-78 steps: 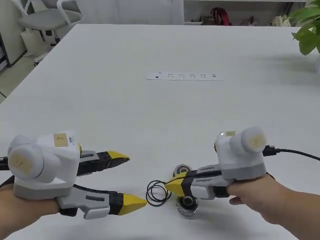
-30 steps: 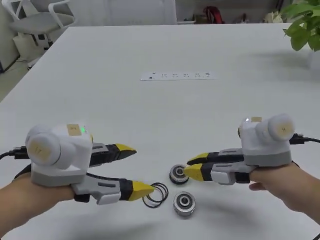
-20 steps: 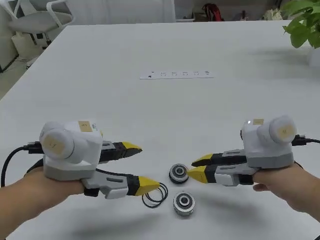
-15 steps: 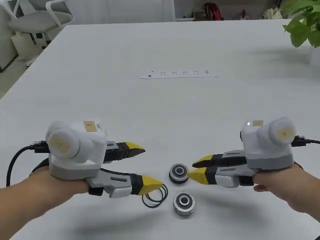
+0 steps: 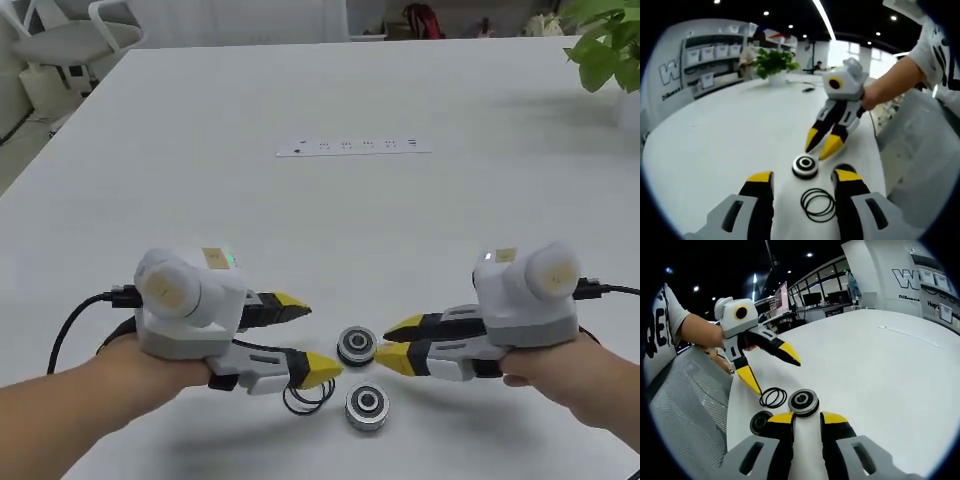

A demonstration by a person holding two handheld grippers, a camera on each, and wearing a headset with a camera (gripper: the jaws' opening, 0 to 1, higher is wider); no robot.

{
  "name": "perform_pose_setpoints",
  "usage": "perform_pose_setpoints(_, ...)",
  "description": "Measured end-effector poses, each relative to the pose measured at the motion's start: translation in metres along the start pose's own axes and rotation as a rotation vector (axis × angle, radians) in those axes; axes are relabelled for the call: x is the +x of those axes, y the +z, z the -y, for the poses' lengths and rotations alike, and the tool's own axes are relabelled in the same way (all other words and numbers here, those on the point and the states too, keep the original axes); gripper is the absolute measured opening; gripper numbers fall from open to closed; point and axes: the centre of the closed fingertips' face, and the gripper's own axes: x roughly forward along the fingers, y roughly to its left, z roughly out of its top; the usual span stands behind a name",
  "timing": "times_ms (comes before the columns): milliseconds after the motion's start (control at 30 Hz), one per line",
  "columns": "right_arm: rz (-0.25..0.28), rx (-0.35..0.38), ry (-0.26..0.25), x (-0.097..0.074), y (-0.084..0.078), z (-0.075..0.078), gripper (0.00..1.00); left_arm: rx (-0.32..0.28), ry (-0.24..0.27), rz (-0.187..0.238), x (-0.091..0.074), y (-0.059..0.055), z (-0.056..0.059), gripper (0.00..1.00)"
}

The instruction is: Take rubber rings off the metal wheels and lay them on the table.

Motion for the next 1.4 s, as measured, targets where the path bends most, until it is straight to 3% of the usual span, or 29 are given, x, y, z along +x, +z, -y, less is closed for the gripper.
perform_pose_setpoints(433,-0.009,-0.021,0.006,0.005,-0.003,-0.004,0.15,-0.007,-0.013,-0.024,0.016,-0.003,0.002,0.41)
perform_pose_setpoints(1033,-0.004,-0.021,0.001,0.007,-0.006,-0.003,0.12,0.035,-0.048,-0.057,0.034,0.000,0.009,0.24)
perform_pose_setpoints(1400,0.002,-0.007,0.002,0.006,-0.006,-0.003,0.10,0.068,-0.023,-0.060,0.037,0.001,0.006,0.14)
